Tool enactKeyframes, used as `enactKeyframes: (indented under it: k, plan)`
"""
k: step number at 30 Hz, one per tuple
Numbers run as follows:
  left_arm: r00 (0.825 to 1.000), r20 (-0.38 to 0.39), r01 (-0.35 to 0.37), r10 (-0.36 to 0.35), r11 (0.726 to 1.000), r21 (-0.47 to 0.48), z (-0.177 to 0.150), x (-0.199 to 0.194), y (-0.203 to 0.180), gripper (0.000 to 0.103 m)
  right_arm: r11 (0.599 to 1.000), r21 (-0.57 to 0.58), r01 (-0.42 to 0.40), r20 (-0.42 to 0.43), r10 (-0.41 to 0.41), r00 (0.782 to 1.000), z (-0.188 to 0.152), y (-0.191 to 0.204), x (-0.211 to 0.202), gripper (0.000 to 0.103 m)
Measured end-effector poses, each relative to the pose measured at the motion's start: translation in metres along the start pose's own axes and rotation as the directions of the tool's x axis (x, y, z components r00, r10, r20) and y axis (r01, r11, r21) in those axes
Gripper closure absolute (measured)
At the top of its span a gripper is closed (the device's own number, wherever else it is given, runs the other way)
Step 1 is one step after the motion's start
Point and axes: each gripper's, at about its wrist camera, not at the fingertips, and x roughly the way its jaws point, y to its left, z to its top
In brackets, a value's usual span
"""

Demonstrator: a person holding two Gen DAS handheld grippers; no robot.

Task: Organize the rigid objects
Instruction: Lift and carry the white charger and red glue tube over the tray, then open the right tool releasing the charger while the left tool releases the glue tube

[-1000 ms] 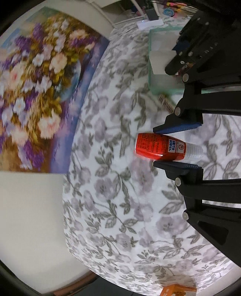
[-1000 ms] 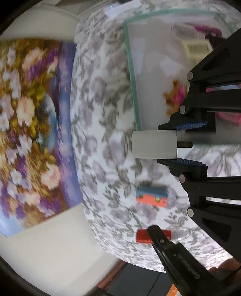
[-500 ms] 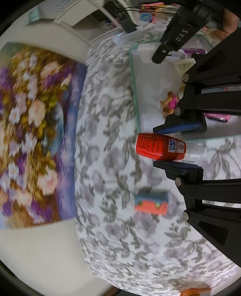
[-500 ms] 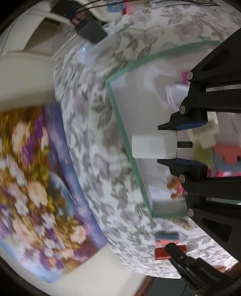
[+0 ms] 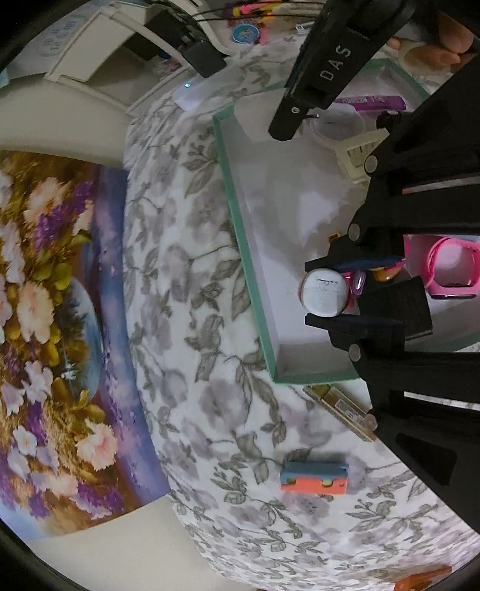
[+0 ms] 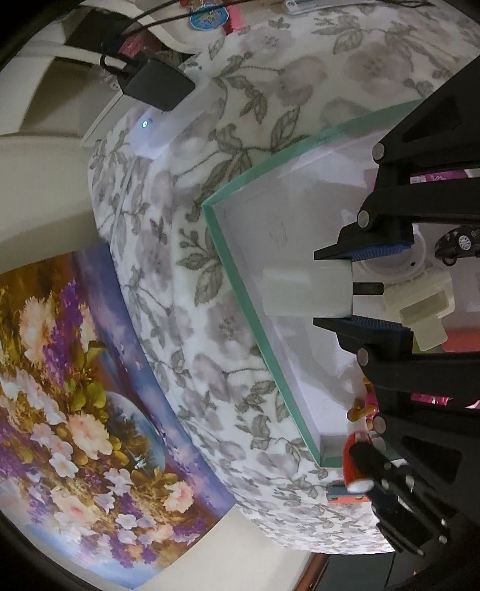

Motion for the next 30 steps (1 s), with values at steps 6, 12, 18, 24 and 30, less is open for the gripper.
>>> enactKeyframes:
  k: [6,12,18,24,30]
  plan:
    - [1.000,0.000,-0.020,0.020,1.000,0.007,0.001,0.008,0.001,0.082,1.000,-0.009,-0.008,-0.016,0.008,1.000,-0.001,0.005,0.009,0.074]
    - [1.000,0.003,-0.022,0.022,1.000,0.014,0.002,0.013,0.000,0.081,1.000,-0.022,-0.007,-0.043,0.006,0.999,-0.004,0.009,0.020,0.074]
    - [1.000,0.000,-0.019,0.019,1.000,0.016,0.002,0.012,0.001,0.081,0.999,-0.034,-0.005,-0.060,0.003,0.998,-0.005,0.012,0.024,0.074]
    - [1.000,-0.010,-0.017,0.017,1.000,0.015,0.002,0.012,0.001,0.081,0.999,-0.042,0.002,-0.062,-0.004,0.998,-0.005,0.013,0.023,0.073]
    - [1.000,-0.024,-0.011,0.011,1.000,0.007,0.002,0.011,0.003,0.081,0.998,-0.060,0.016,-0.055,-0.019,0.998,-0.004,0.017,0.019,0.073]
